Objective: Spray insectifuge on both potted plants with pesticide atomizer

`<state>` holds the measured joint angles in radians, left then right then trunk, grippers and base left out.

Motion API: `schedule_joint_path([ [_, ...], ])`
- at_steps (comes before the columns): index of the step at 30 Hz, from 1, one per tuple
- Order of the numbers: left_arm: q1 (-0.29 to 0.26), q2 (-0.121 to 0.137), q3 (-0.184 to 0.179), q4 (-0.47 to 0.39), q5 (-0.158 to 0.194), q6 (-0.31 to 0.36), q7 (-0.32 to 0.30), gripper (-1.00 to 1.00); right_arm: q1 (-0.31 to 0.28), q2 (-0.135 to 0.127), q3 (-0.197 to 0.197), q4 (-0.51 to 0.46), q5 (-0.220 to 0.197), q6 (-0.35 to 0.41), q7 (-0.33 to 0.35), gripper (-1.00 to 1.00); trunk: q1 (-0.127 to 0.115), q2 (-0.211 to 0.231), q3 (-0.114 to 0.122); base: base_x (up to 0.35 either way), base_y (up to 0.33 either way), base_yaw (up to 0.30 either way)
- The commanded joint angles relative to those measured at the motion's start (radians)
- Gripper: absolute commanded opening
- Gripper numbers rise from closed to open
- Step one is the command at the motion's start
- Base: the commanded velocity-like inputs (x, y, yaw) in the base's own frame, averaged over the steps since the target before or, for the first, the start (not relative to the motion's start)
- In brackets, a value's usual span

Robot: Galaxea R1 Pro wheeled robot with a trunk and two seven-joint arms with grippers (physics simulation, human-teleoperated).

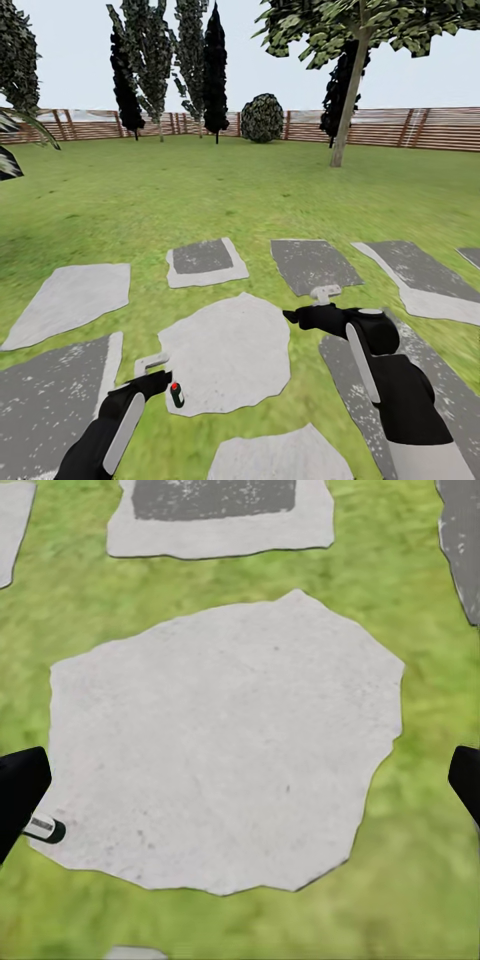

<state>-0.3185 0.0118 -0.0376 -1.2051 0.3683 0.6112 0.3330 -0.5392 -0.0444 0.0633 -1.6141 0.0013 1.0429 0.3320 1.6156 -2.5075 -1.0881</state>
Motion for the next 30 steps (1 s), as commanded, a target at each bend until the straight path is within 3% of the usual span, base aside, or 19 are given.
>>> schedule_joint_path([
  [1, -0.002, 0.003, -0.001, 0.003, 0.011, 0.001, 0.009, 1.00, -0.001, -0.001, 0.001, -0.001, 0.000, 0.004, 0.001, 1.00, 0.000, -0.001, -0.005, 0.000, 0.000, 0.000],
  [5, -0.012, 0.024, 0.002, 0.057, 0.016, -0.014, 0.003, 1.00, -0.001, 0.001, 0.001, -0.001, 0.000, 0.004, 0.001, 1.00, 0.002, -0.002, -0.020, 0.000, 0.000, 0.000],
  [10, -0.040, 0.033, -0.004, 0.131, 0.015, -0.056, -0.017, 1.00, 0.000, 0.001, 0.002, -0.001, 0.000, 0.004, 0.001, 1.00, 0.004, -0.003, -0.040, 0.000, 0.000, 0.000],
  [12, -0.056, 0.030, -0.014, 0.167, 0.014, -0.065, -0.022, 1.00, 0.000, 0.001, 0.002, -0.001, 0.000, 0.004, 0.001, 1.00, 0.005, -0.003, -0.047, 0.000, 0.000, 0.000],
  [14, -0.078, 0.027, -0.047, 0.223, 0.011, -0.093, -0.027, 1.00, 0.001, 0.001, 0.002, -0.001, 0.000, 0.004, 0.001, 1.00, 0.006, -0.004, -0.055, 0.000, 0.000, 0.000],
  [16, -0.088, 0.026, -0.071, 0.257, 0.010, -0.128, -0.029, 1.00, 0.001, 0.002, 0.003, -0.001, 0.000, 0.004, 0.001, 1.00, 0.007, -0.004, -0.063, 0.000, 0.000, 0.000],
  [17, -0.098, 0.025, -0.095, 0.309, 0.008, -0.189, -0.032, 1.00, 0.001, 0.003, 0.004, -0.001, 0.000, 0.004, 0.001, 1.00, 0.007, -0.004, -0.067, 0.000, 0.000, 0.000],
  [20, -0.105, 0.024, -0.111, 0.359, 0.008, -0.260, -0.034, 1.00, 0.001, 0.004, 0.007, -0.001, 0.000, 0.004, 0.002, 1.00, 0.009, -0.005, -0.078, 0.000, 0.000, 0.000],
  [21, -0.109, 0.023, -0.119, 0.405, 0.008, -0.328, -0.035, 1.00, 0.001, 0.004, 0.018, -0.001, 0.000, 0.004, 0.002, 1.00, 0.009, -0.005, -0.082, 0.000, 0.000, 0.000],
  [25, -0.125, 0.015, -0.123, 0.487, 0.006, -0.385, -0.035, 1.00, 0.002, 0.003, 0.023, -0.001, 0.000, 0.004, 0.002, 1.00, 0.011, -0.006, -0.098, 0.000, 0.000, 0.000],
  [30, -0.128, 0.010, -0.123, 0.522, 0.006, -0.427, -0.035, 1.00, 0.002, 0.003, 0.024, -0.001, 0.000, 0.004, 0.002, 1.00, 0.013, -0.007, -0.117, 0.000, 0.000, 0.000],
])
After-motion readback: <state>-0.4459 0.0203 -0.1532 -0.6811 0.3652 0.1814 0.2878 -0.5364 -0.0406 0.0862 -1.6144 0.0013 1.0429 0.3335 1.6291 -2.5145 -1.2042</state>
